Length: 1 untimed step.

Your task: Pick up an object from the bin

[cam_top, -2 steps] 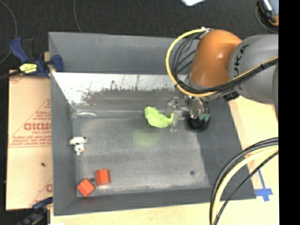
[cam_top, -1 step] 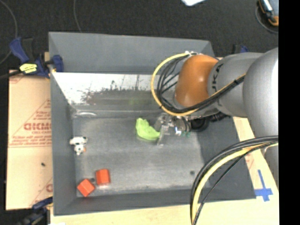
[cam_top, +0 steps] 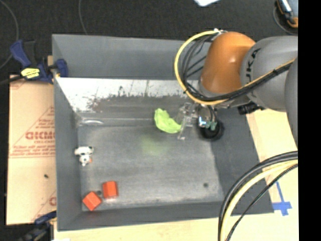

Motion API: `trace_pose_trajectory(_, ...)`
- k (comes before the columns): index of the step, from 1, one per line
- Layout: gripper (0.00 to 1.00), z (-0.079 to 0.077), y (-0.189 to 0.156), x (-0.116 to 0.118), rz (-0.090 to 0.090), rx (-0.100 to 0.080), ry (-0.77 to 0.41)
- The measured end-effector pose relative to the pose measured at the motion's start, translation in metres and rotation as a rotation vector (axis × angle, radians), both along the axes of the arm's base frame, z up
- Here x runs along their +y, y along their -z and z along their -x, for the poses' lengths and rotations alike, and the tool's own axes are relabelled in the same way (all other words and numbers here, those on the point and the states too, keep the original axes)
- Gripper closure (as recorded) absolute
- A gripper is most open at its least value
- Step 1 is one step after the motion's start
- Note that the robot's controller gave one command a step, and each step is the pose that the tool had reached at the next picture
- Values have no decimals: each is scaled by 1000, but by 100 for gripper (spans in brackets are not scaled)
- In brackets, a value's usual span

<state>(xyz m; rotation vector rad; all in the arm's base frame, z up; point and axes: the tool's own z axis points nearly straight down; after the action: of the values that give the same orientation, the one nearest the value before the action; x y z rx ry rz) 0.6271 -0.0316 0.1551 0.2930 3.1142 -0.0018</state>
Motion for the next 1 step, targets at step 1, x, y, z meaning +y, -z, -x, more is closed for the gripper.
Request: trace_pose_trajectory(1,0,24,56,46,-4,12,43)
